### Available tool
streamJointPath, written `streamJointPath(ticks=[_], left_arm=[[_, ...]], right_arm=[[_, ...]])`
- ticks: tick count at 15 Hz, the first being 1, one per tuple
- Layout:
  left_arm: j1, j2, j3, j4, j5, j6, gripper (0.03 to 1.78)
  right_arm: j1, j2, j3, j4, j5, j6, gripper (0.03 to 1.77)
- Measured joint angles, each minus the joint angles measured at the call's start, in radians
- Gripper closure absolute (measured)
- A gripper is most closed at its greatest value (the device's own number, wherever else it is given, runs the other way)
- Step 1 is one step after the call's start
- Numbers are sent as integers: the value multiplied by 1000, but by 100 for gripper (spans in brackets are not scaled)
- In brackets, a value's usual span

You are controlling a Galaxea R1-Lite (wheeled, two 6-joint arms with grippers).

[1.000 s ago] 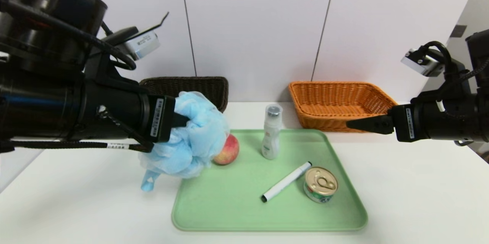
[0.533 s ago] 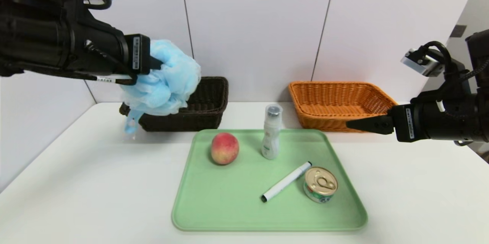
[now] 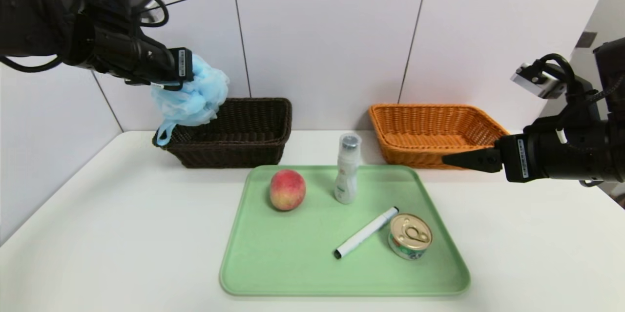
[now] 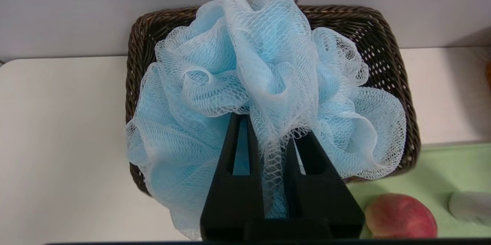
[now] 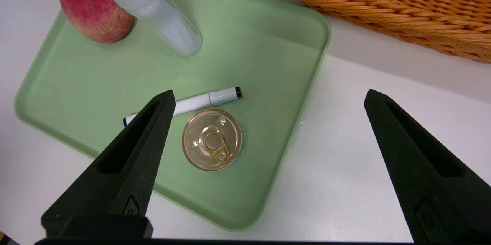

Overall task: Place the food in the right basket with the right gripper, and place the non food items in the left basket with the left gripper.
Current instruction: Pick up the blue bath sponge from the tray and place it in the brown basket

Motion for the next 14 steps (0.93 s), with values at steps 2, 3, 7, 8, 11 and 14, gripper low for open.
streamJointPath(ticks=[2,3,7,8,11,14], left_arm=[[27,83,-71,1,-26,0,161],[38,123,-97,1,-31,1,161],[58,214,-124,-1,-36,2,143],[63,229,-125,-1,-37,0,127],[66,249,-127,-5,-37,-2,90],[69,239,-128,-30,-34,-1,64]], right_arm=[[0,0,5,0,0,1,10],[0,0,8,0,0,1,10],[0,0,11,-1,0,2,10],[0,0,11,-1,0,3,10],[-1,0,12,-1,0,4,10],[-1,-2,12,-1,0,5,10]])
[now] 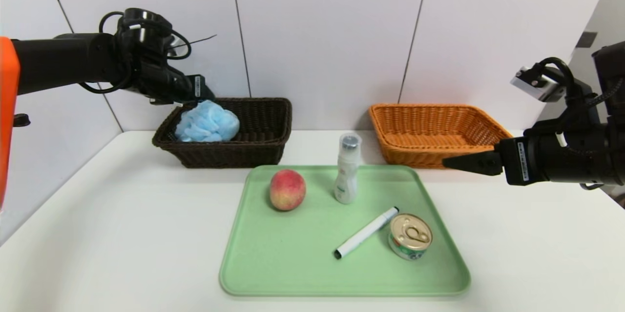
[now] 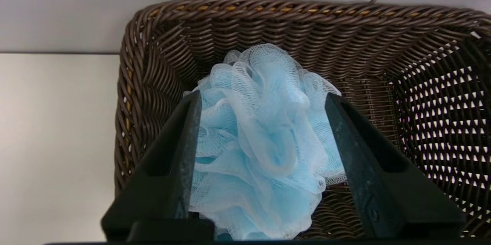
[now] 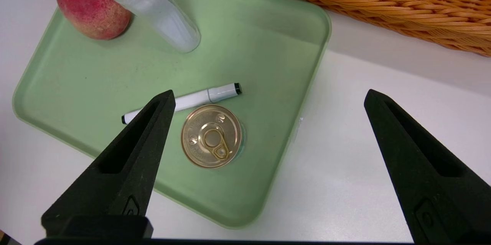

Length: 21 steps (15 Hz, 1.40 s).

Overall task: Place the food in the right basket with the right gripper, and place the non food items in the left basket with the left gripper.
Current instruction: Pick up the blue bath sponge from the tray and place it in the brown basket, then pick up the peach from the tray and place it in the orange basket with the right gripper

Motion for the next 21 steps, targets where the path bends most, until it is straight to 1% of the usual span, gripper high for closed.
streamJointPath(ticks=[3,6,8,10,14,16,19,21], left_arm=[[-2,-57,1,3,-1,3,47],[-11,-151,26,8,1,-16,36],[-25,-220,95,8,1,-36,30],[-48,-300,201,5,0,-53,26],[-149,-465,441,2,-1,-76,20],[-225,-543,559,2,-1,-118,17],[-341,-636,673,1,-1,-168,15],[-401,-683,715,1,0,-195,14]], right_arm=[[0,-1,2,0,-1,1,10],[0,-3,3,0,-5,6,10],[0,-3,7,0,-5,7,10],[0,-3,8,0,-7,8,10],[0,-6,8,0,-8,10,10],[0,-8,13,0,-7,8,10],[0,-10,15,0,-6,8,10],[1,-11,16,0,-7,9,10]])
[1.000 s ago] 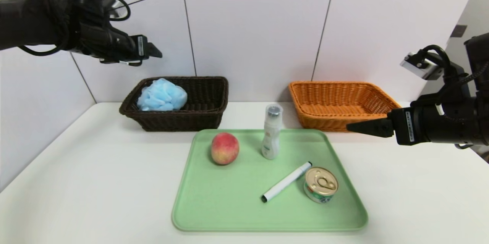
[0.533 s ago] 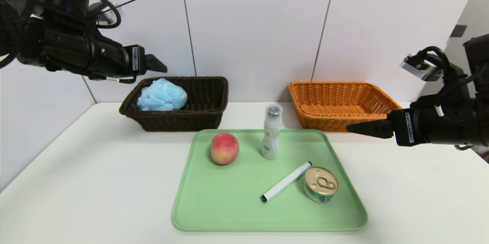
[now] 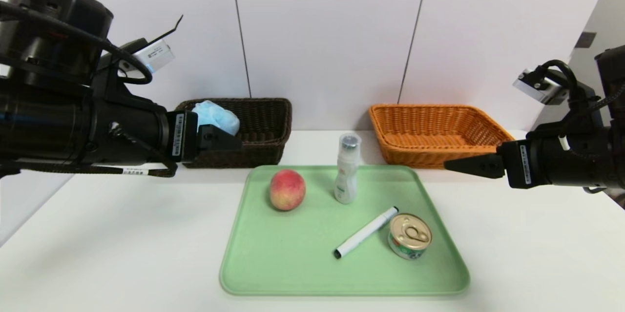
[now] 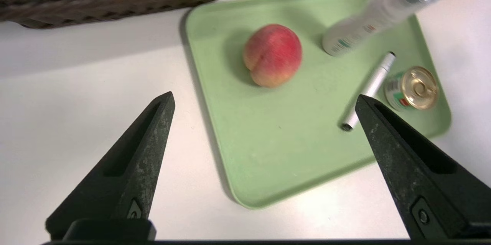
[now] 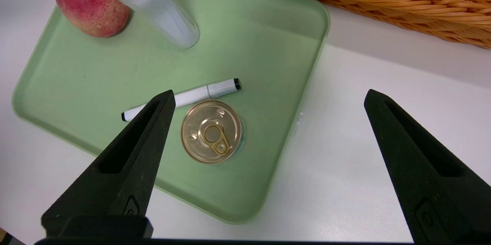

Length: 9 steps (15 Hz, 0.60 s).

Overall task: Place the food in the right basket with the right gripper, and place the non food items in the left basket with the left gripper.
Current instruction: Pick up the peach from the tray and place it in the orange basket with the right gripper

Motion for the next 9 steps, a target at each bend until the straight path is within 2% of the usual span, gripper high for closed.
streamJointPath(ticks=[3,9], left_arm=[[-73,-60,61,0,1,-44,14],[-101,-138,154,0,2,-42,12]], right_arm=[[-4,-2,1,0,1,0,10],[6,-7,-15,-1,4,-4,10]])
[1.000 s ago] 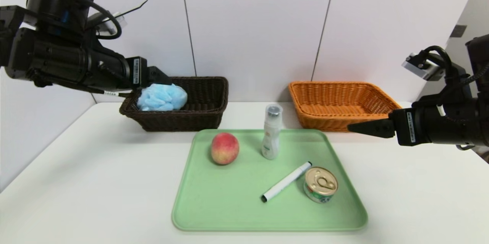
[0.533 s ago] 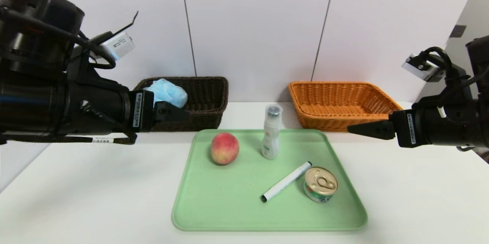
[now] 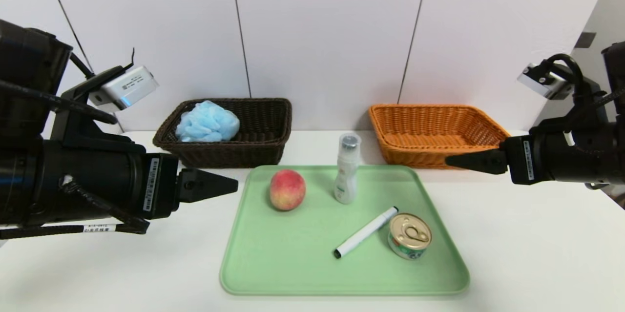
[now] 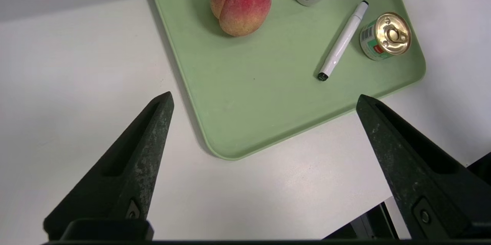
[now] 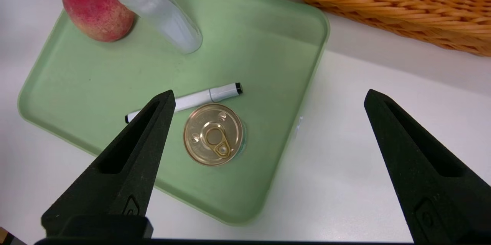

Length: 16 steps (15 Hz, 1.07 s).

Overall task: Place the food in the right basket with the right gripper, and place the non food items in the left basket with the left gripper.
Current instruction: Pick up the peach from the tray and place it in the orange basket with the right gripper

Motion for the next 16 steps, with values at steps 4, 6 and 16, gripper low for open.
streamJointPath(ticks=[4,6,16], left_arm=[[-1,-47,60,2,26,6,12],[1,-74,87,7,36,6,12],[92,-102,122,11,39,9,12]], right_arm=[[86,-2,-41,0,1,-3,10],[129,3,-79,1,2,-3,10],[424,118,-286,-1,4,-8,10]])
